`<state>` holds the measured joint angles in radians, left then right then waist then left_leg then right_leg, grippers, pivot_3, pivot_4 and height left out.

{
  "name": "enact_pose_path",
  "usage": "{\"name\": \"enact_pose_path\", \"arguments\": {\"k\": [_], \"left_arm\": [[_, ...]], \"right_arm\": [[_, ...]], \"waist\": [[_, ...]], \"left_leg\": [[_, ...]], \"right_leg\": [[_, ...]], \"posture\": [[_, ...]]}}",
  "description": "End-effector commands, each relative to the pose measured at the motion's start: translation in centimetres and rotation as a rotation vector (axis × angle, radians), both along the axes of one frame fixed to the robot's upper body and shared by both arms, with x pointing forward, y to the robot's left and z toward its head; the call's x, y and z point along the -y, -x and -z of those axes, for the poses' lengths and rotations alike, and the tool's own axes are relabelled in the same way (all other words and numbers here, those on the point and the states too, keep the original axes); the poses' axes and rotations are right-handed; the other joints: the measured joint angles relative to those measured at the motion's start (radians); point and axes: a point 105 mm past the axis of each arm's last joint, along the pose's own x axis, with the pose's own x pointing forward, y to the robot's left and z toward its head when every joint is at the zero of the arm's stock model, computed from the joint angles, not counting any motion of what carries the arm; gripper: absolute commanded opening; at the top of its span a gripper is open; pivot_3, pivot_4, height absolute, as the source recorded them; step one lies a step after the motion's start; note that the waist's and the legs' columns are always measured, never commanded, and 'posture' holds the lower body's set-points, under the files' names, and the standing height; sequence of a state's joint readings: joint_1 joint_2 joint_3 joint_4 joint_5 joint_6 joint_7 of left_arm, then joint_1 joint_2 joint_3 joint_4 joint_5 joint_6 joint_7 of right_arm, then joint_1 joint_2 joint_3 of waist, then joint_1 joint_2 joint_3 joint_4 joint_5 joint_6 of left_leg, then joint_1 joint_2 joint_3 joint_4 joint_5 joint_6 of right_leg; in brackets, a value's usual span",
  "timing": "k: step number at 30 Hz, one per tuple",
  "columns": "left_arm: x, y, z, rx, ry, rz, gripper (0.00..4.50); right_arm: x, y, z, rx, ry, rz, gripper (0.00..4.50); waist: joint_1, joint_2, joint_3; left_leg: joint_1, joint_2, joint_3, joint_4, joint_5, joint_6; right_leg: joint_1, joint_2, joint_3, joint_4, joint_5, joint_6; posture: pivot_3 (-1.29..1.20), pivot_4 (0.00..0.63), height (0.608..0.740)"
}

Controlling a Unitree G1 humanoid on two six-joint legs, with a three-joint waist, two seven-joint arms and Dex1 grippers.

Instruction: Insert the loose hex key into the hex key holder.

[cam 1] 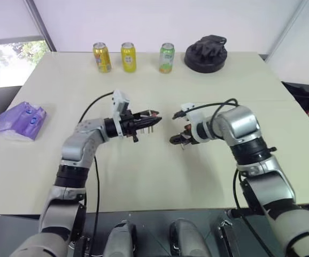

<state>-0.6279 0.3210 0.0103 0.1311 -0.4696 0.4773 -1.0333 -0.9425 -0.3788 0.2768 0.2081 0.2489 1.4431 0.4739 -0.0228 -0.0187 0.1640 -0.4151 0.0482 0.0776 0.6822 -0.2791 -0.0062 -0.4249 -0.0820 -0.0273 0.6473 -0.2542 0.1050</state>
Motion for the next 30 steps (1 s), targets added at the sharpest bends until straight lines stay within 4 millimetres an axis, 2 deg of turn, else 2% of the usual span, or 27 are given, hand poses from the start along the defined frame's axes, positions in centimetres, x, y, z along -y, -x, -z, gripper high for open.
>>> {"name": "enact_pose_path", "arguments": {"k": [1,5,7,10,12,14,15,18,19,21,24,26,30], "left_arm": [[-0.1,0.4,-2.0,0.075,0.043,-0.015,0.57],[-0.7,0.4,-1.8,0.067,0.034,-0.033,0.57],[-1.0,0.5,-1.7,0.059,0.020,-0.035,0.57],[-1.5,0.2,-1.5,0.049,-0.014,-0.032,0.57],[-2.1,-0.2,-1.7,0.037,-0.038,-0.026,0.57],[-2.8,-0.8,-1.9,0.020,-0.065,-0.013,0.57],[-3.1,-1.0,-2.0,0.012,-0.072,-0.007,0.57],[-3.7,-1.9,-2.8,-0.032,-0.086,0.036,0.57],[-3.9,-2.1,-3.0,-0.042,-0.086,0.048,0.57],[-4.1,-2.8,-3.4,-0.047,-0.090,0.053,0.57],[-3.2,-5.0,-4.8,-0.019,-0.060,0.013,0.57],[-2.1,-5.7,-5.3,-0.009,-0.052,0.023,0.57],[-0.4,-5.9,-5.7,0.060,-0.105,0.078,0.57]], "right_arm": [[-2.2,3.2,5.3,-0.172,0.034,-0.078,2.14],[-2.1,3.8,7.0,-0.212,0.014,-0.018,0.08],[-2.0,3.6,7.1,-0.217,-0.012,0.019,0.03],[-1.8,2.3,5.6,-0.159,-0.080,0.058,0.03],[-0.8,-0.2,2.6,-0.008,-0.138,0.100,0.03],[0.4,-2.8,-2.1,0.231,-0.195,0.109,0.03],[0.7,-3.5,-3.8,0.319,-0.214,0.109,0.03],[1.5,-4.4,-10.7,0.622,-0.363,0.099,0.03],[1.7,-4.4,-12.3,0.711,-0.389,0.084,0.03],[1.5,-4.0,-14.2,0.794,-0.454,0.058,0.03],[0.0,-1.0,-18.5,0.888,-0.834,-0.075,0.03],[-0.2,0.1,-19.6,0.912,-0.970,-0.093,0.03],[-1.1,0.9,-20.6,0.939,-1.079,-0.097,0.03]], "waist": [[-0.001,-0.005,-0.005],[-0.007,-0.010,-0.019],[-0.016,-0.010,-0.021],[-0.022,-0.010,-0.022],[-0.022,-0.010,-0.022],[-0.020,-0.007,-0.020],[-0.020,-0.004,-0.018],[-0.011,0.002,-0.014],[-0.011,0.002,-0.014],[-0.009,0.002,-0.014],[-0.001,0.002,-0.014],[0.008,0.002,-0.014],[0.008,0.002,-0.014]], "left_leg": [[0.000,0.000,0.000,0.000,0.000,0.000],[0.008,0.001,0.000,-0.004,-0.003,0.005],[0.014,0.001,-0.001,-0.005,-0.004,0.007],[0.026,0.001,-0.001,-0.016,-0.004,0.007],[0.026,0.001,-0.001,-0.017,-0.004,0.006],[0.025,0.001,0.000,-0.017,-0.004,0.006],[0.023,0.001,0.000,-0.017,-0.003,0.005],[0.013,-0.001,0.001,-0.016,-0.001,0.001],[0.005,-0.001,0.001,-0.016,0.001,-0.002],[-0.001,-0.001,0.001,-0.016,0.005,-0.009],[-0.002,-0.001,0.000,-0.018,0.005,-0.009],[-0.002,-0.001,0.000,-0.018,0.005,-0.009],[-0.002,-0.001,0.001,-0.016,0.004,-0.007]], "right_leg": [[0.000,0.000,0.000,0.000,0.000,0.000],[0.006,0.001,0.000,0.000,-0.001,-0.002],[0.012,0.001,-0.001,-0.002,-0.003,-0.004],[0.022,0.001,-0.001,-0.010,-0.004,-0.007],[0.022,0.002,-0.001,-0.011,-0.005,-0.007],[0.021,0.002,-0.001,-0.012,-0.004,-0.007],[0.020,0.002,-0.001,-0.012,-0.004,-0.007],[0.011,0.000,0.000,-0.012,-0.004,-0.007],[0.003,0.000,0.000,-0.011,-0.004,-0.006],[-0.003,0.000,0.000,-0.011,-0.003,-0.005],[-0.003,0.001,-0.002,-0.011,-0.003,-0.005],[-0.003,0.001,-0.002,-0.011,-0.003,-0.005],[-0.003,0.001,-0.002,-0.013,-0.003,-0.005]], "posture": [[0.00,0.150,0.739],[0.00,0.150,0.739],[0.00,0.150,0.739],[0.00,0.150,0.739],[0.00,0.150,0.739],[0.00,0.150,0.739],[0.00,0.150,0.739],[0.00,0.150,0.739],[0.00,0.150,0.739],[0.00,0.150,0.739],[0.00,0.150,0.739],[0.00,0.150,0.739],[0.00,0.150,0.739]]}}
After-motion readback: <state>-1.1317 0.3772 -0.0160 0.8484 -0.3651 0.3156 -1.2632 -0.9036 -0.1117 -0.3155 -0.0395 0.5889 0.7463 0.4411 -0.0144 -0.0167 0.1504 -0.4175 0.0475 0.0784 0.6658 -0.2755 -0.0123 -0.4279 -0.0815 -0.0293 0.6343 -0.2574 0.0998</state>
